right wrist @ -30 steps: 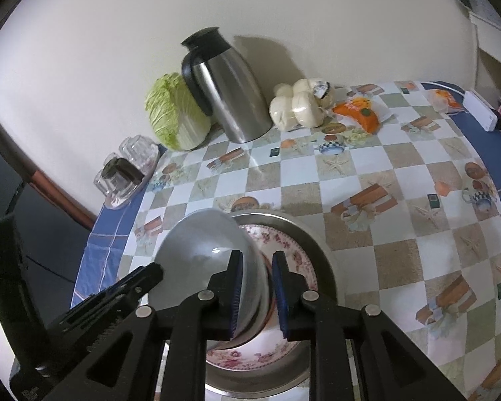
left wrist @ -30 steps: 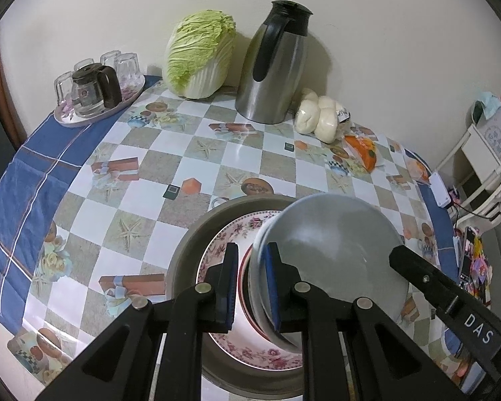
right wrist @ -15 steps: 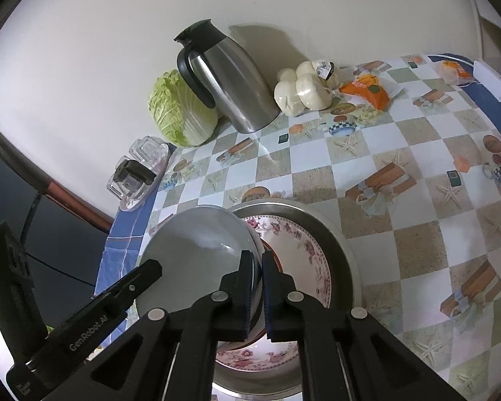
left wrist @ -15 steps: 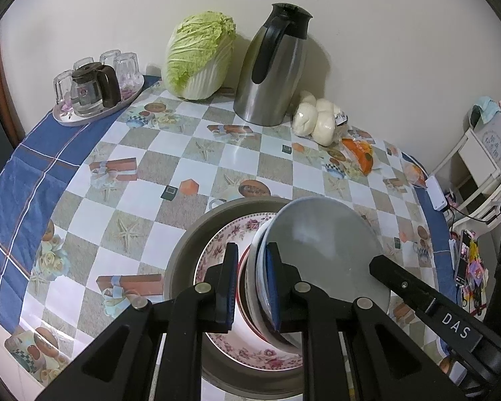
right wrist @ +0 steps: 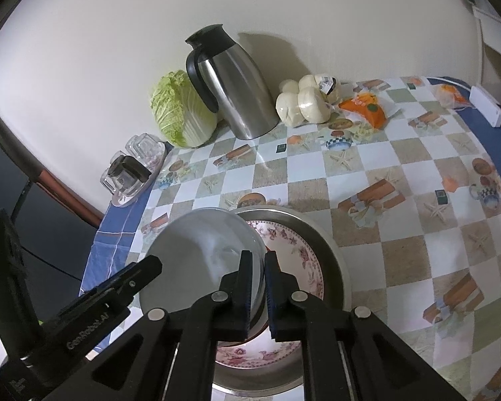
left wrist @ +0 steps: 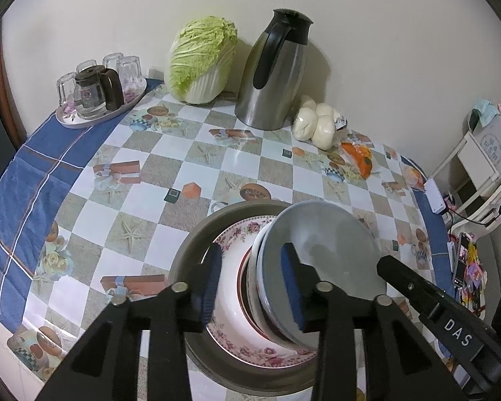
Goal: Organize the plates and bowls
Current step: 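Open both grippers to release the white round bowl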
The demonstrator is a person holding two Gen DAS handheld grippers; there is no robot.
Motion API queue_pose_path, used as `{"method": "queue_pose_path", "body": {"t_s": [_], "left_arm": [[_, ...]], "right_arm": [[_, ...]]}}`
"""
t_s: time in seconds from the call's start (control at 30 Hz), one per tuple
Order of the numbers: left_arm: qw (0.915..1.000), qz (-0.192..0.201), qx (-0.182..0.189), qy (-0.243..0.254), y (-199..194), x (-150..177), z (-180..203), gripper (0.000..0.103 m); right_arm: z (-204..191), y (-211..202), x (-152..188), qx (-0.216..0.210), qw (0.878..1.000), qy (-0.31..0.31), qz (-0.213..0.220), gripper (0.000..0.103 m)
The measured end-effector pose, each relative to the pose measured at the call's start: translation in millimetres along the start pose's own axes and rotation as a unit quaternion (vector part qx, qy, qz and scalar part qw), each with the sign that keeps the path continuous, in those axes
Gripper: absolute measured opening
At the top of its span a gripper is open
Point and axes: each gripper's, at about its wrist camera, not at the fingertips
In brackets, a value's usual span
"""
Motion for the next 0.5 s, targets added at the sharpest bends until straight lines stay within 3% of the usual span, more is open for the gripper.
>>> {"method": "queue_pose_path", "body": {"t_s": [0.13, 0.27, 0.43, 0.5], "left_arm": [[0.9999, 0.011, 0.000, -0.003, -8.7, -0.8, -0.6, 0.059], [0.9997, 0.024, -0.004, -0.009, -17.8, -1.6, -4.8, 0.069], [0.9993, 0.024, -0.019, -0.022, -18.1, 0.5, -16.1, 0.070], [0.9991, 0.020, -0.027, -0.027, -15.2, 1.6, -21.4, 0.079]], "right_arm": [[-0.9, -2.6, 0.7, 0.001, 1.000, -0.003, 0.001, 0.013], [-5.1, -6.6, 3.4, 0.008, 1.000, -0.011, 0.007, 0.047], [-10.6, -7.5, 7.1, 0.020, 1.000, -0.023, 0.009, 0.061], [-11.9, -6.1, 8.4, 0.024, 0.999, -0.026, 0.007, 0.064]]}}
Point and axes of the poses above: each gripper's, at about its wrist camera, not at the fingertips, and y roughly the way its jaws point, z to its right, x to its underside, and after that the axes turned 7 degrees about -z, right-handed
